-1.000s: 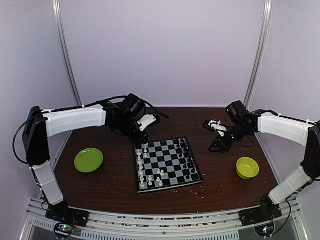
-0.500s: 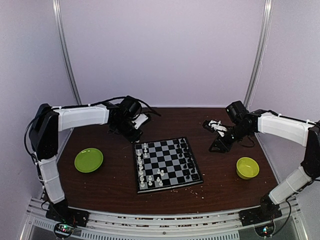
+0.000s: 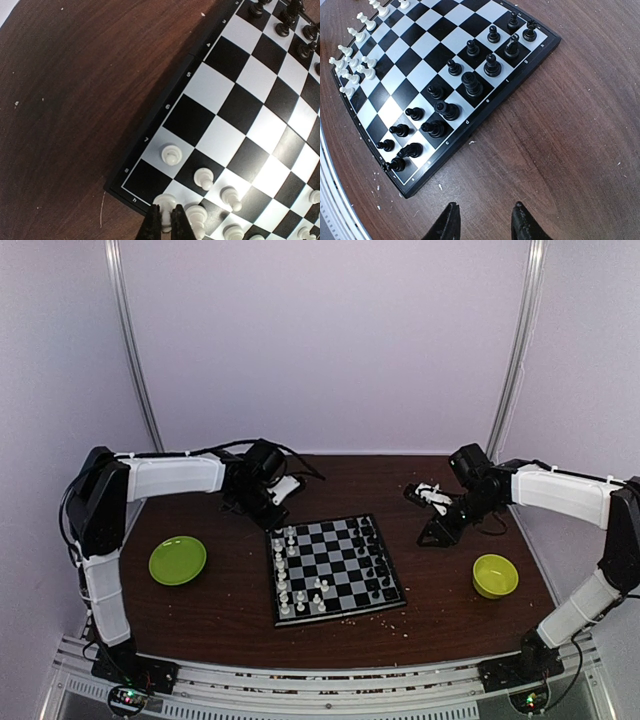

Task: Set up the chess pieces on the board
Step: Place the knight at b1.

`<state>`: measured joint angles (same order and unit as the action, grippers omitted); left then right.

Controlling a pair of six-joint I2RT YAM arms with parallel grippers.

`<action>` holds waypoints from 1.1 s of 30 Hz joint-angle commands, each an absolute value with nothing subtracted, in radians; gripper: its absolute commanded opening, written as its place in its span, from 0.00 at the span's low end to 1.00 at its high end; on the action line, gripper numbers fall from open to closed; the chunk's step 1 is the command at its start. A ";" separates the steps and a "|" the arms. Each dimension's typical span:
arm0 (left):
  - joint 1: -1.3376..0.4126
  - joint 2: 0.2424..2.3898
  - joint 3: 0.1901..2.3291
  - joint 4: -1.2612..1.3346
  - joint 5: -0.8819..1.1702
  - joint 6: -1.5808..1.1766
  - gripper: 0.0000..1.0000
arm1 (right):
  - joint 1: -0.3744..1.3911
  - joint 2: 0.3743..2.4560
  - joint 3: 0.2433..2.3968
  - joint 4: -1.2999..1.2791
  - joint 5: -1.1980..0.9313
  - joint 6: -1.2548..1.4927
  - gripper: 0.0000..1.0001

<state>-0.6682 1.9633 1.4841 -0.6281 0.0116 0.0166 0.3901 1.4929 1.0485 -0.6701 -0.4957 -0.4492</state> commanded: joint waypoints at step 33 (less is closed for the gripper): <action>-0.664 1.971 1.495 -0.655 0.032 0.032 0.04 | 0.379 1.458 1.021 -0.607 -0.411 -0.463 0.33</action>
<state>-0.6682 1.9873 1.4841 -0.6559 0.0120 0.0177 0.3859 1.4456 1.0355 -0.6209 -0.4534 -0.4458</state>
